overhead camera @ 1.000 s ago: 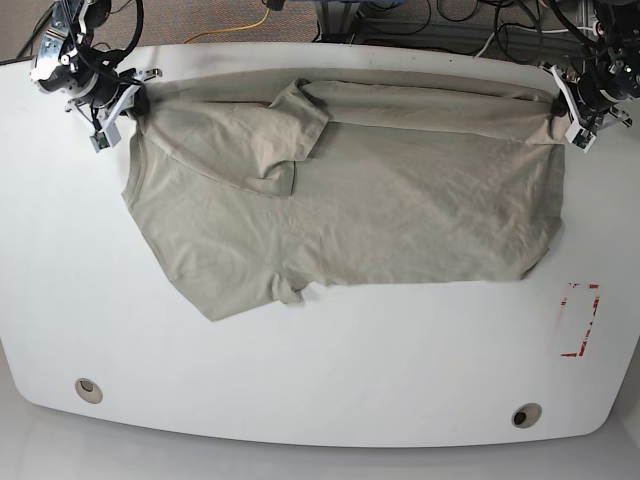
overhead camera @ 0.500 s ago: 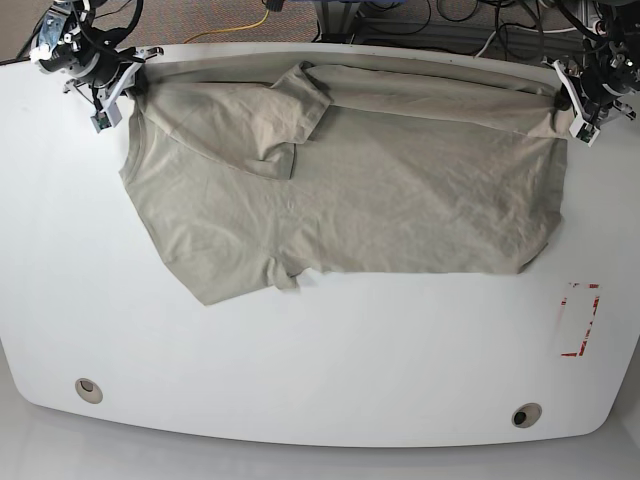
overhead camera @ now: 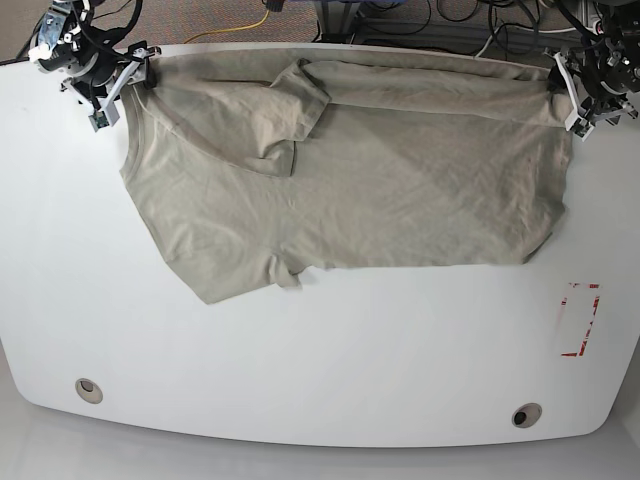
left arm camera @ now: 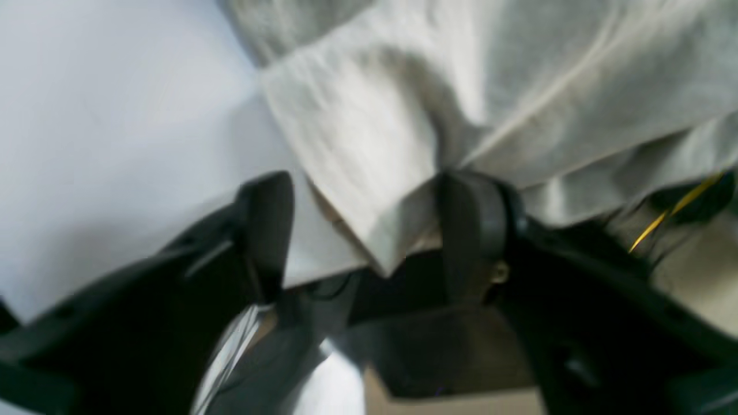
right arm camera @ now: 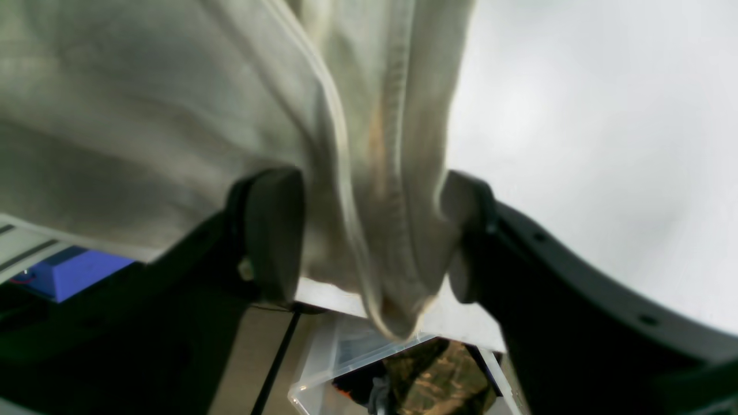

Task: Layout the t-shirt on the table in an organized manner, then fold the t-shirt properly
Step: 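Pull the folded shirt with both grippers away from the hem, then release the shirt with the left gripper and move it to the hem corner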

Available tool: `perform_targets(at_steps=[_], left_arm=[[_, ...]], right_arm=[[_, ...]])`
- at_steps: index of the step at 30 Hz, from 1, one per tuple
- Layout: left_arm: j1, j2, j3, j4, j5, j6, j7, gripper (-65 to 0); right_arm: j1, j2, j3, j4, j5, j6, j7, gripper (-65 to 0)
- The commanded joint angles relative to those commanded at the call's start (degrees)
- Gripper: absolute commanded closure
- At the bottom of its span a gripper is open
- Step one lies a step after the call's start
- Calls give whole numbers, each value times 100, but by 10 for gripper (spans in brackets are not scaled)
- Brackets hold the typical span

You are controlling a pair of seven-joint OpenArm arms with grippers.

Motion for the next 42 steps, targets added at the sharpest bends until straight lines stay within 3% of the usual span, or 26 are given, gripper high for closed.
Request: perform_targets(at_steps=[8, 15, 20, 25, 29, 35, 42], left_arm=[[-466, -281, -211, 79, 0, 0, 18, -433], [-1635, -308, -202, 35, 35, 0, 26, -433], [-2901, -290, 105, -703, 18, 0, 422, -433], [-3771, -246, 255, -1618, 18, 0, 431, -433], [-4457, 9, 273, -2497, 53, 0, 167, -433], [-5178, 70, 325, -3666, 44, 0, 53, -431], [-5336, 193, 1187, -4501, 35, 0, -747, -429]], right_arm=[[97, 0, 0, 211, 0, 0, 0, -373], [114, 0, -18, 413, 9, 0, 0, -373], [273, 0, -26, 396, 9, 0, -123, -373], [422, 0, -26, 387, 9, 0, -255, -373], [501, -9, -26, 396, 9, 0, -360, -373], [563, -9, -26, 378, 9, 0, -369, -373], [571, -9, -26, 369, 9, 0, -369, -373]])
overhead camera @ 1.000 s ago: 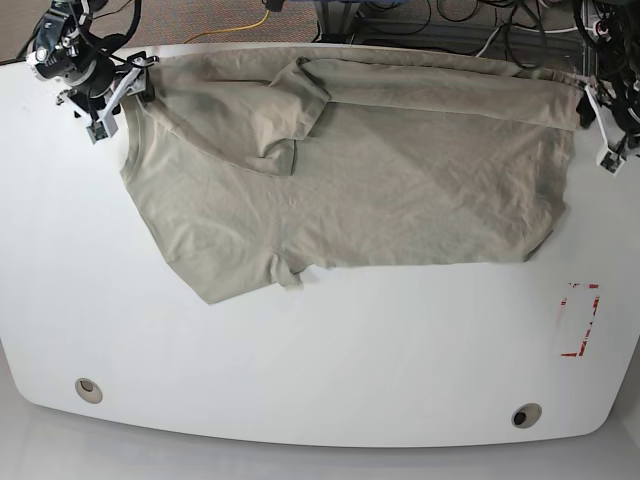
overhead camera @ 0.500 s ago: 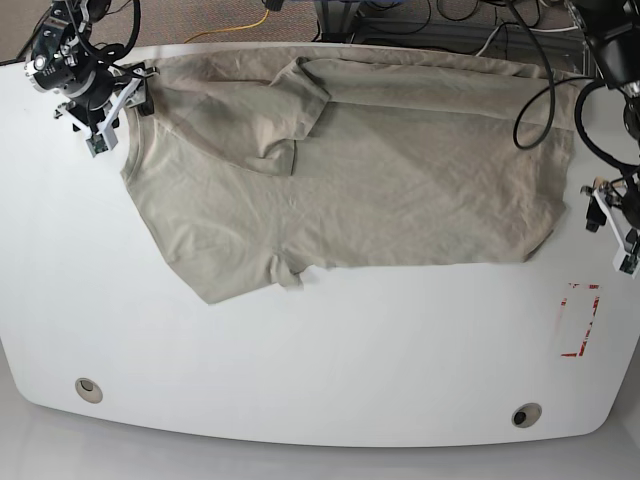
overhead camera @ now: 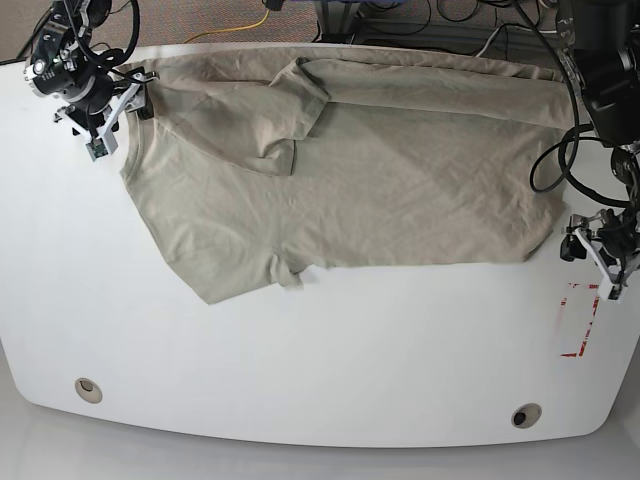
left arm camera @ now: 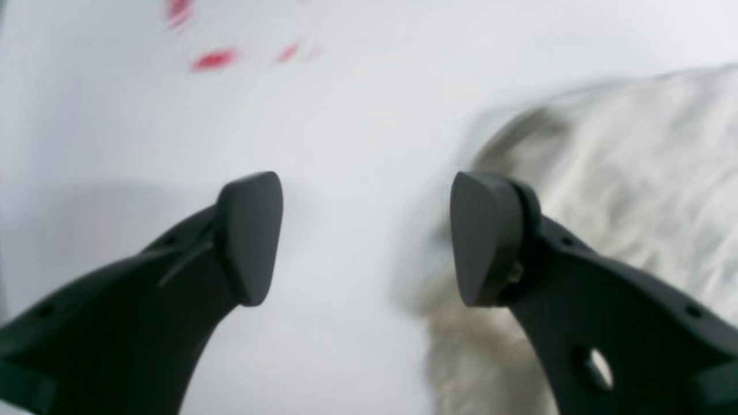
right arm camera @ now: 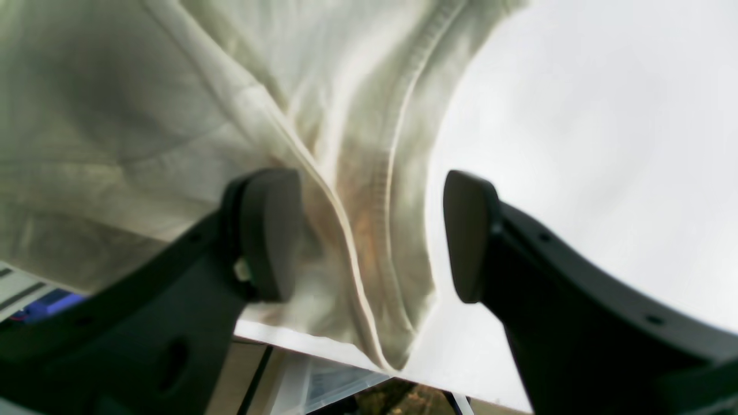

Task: Layout the t-shirt on the table in an organized manner, then fold the t-shirt properly
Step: 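Release the shirt with the left gripper and move it to the hem corner, then release the right gripper and move it to the other hem corner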

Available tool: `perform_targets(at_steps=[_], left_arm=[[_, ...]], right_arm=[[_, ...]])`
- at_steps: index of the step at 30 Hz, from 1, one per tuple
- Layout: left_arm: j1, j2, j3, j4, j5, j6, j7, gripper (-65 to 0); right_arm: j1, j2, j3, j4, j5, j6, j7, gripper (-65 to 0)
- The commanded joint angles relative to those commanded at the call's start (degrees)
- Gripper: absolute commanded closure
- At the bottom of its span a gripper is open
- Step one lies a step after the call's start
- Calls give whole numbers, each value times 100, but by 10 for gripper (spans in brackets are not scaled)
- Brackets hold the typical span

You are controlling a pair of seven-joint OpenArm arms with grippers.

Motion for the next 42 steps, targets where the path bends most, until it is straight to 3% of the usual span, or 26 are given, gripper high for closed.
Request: perform_targets(at_steps=[7, 21, 23, 30, 31, 38, 42], left_arm=[[18, 246, 53, -255, 9, 0, -123, -429], [167, 325, 167, -554, 9, 0, -246, -424], [193, 325, 316, -545, 9, 0, -273, -393], [413, 325, 598, -536, 0, 0, -563, -69], [422, 325, 598, -545, 9, 0, -589, -46], [413, 325, 545, -501, -26, 0, -607, -35], [422, 325, 220, -167, 0, 0, -589, -35]], right_arm=[[0, -9, 0, 0, 0, 0, 0, -373], [18, -114, 0, 0, 0, 0, 0, -373], [62, -114, 0, 0, 0, 0, 0, -373], [79, -114, 9, 0, 0, 0, 0, -373], [79, -114, 9, 0, 0, 0, 0, -373], [88, -114, 9, 35, 35, 0, 0, -373], [308, -114, 26, 97, 9, 0, 0, -377]])
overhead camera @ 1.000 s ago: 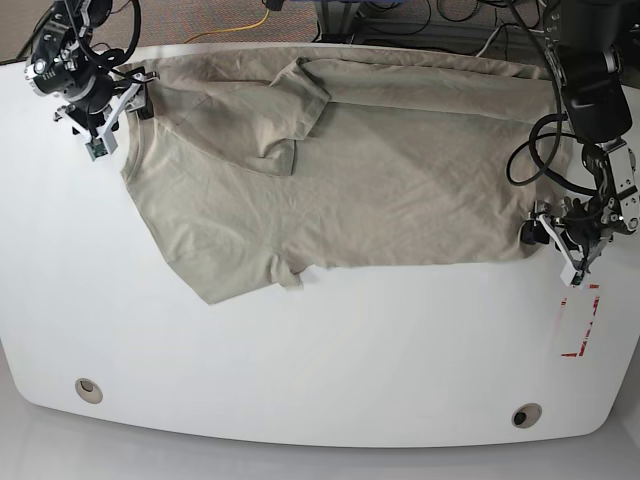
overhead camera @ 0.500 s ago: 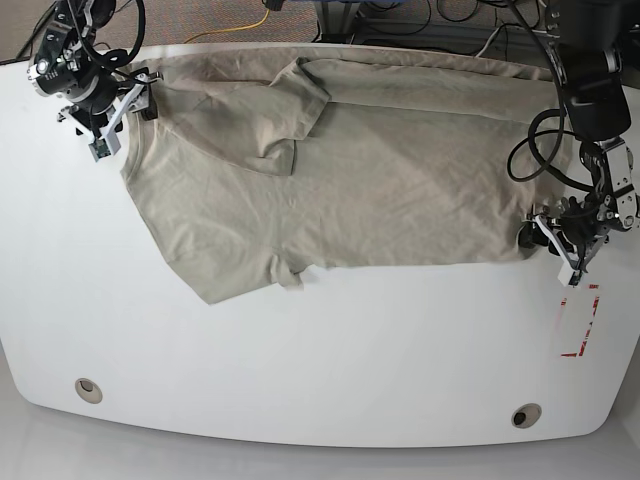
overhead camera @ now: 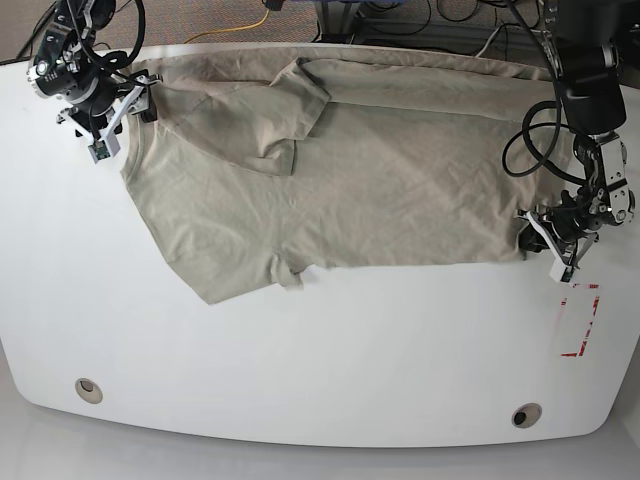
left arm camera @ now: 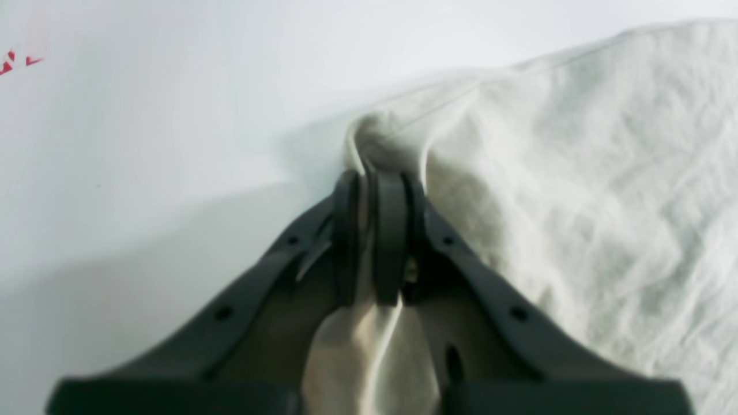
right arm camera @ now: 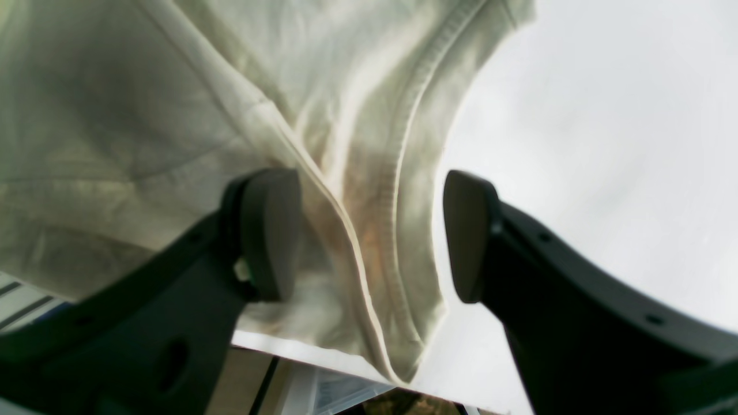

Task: Layout the t-shirt on the table in an organized manner, then fold the t-shirt properly
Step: 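Release the right gripper and move it to the other hem corner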

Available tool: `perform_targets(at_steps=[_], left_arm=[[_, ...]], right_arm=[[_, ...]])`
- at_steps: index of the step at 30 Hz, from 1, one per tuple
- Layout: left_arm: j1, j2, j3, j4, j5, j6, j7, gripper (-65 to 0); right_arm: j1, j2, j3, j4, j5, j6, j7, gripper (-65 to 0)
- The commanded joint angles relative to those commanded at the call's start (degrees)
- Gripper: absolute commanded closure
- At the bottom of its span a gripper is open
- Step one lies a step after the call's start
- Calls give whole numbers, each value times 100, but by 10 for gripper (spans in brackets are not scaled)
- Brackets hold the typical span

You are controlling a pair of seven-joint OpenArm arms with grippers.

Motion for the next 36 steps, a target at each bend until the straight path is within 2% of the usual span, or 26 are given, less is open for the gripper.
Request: perform_targets(at_steps=[6, 12, 15, 20, 22, 28, 31, 36], left_arm=[[70, -18, -141, 457, 9, 0, 26, -35], [79, -35, -141, 554, 9, 0, 26, -36], [97, -35, -141, 554, 9, 0, 26, -36], [114, -35, -141, 554, 9, 0, 26, -36], [114, -35, -141, 554, 9, 0, 26, -36], [88, -35, -141, 580, 9, 0, 26, -36], [114, -44, -132, 888, 18, 0, 35, -36], [97, -44, -132, 1169, 18, 0, 281, -36]], right_arm=[[378, 0, 0, 167, 0, 0, -9, -377], [1099, 26, 0, 141, -9, 0, -431, -379], [1407, 9, -35, 79, -9, 0, -492, -393], [2224, 0, -44, -686, -9, 0, -492, -517], [2541, 0, -44, -1029, -18, 0, -492, -541], [3675, 44, -53, -2523, -18, 0, -431, -537], [4141, 53, -167, -3279, -70, 0, -167, -537], [4510, 35, -844, -4079, -563, 0, 510, -537]])
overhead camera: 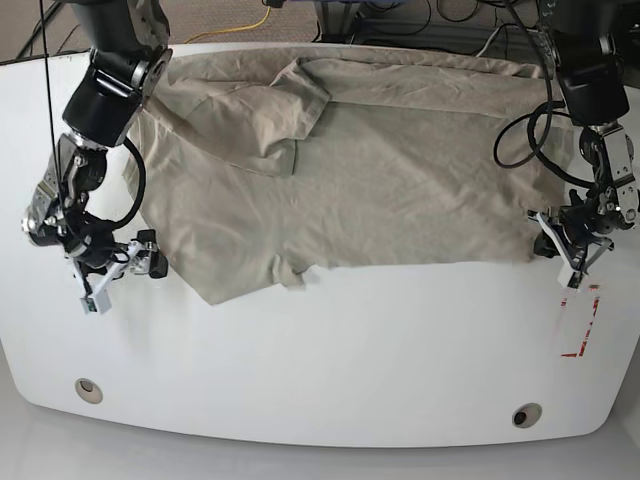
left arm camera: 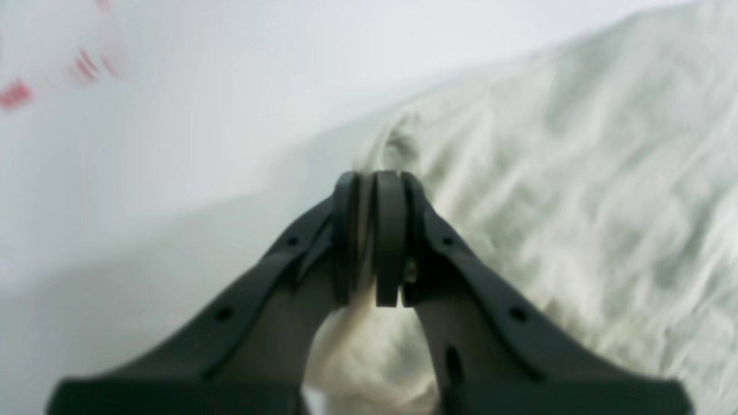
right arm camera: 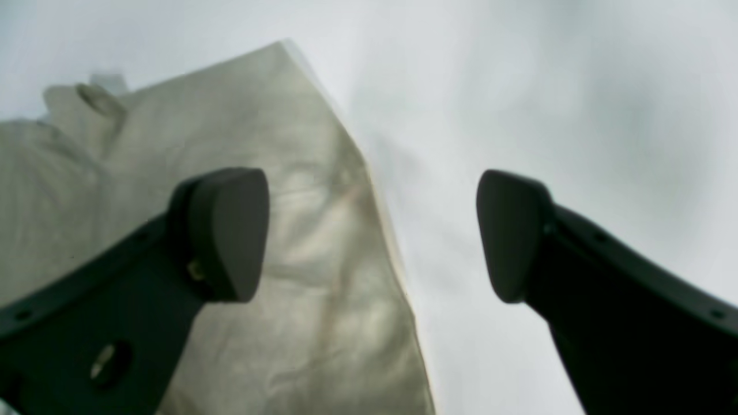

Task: Layout the t-shirt on the table in an organized manner, then fold the t-shirt properly
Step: 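Release the right gripper and move it to the other hem corner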

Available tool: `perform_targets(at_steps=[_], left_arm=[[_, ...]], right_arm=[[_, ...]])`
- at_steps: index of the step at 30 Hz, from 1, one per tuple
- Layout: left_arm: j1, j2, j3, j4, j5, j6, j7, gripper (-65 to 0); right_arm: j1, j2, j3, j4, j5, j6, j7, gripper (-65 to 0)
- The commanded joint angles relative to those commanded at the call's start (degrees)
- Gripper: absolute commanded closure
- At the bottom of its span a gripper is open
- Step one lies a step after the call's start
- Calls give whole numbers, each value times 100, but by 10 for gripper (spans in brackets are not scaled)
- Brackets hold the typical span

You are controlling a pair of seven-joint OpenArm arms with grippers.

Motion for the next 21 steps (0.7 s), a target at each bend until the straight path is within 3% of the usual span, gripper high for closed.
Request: perform_targets(at_steps=[4, 10, 15, 21], left_arm=[[0, 0, 9, 176, 0, 0, 26, -36], [-26, 0, 9, 202, 0, 0, 26, -36], [-26, -176, 9, 202, 0, 0, 26, -36], [-35, -202, 9, 193, 0, 0, 26, -39]], right_arm=[[158, -123, -360, -677, -264, 0, 607, -537], [237, -114, -475, -1415, -422, 0, 1125, -537], [202, -149, -484, -1512, -422, 0, 1187, -537], [193, -211, -941, -1503, -387, 0, 1187, -536]])
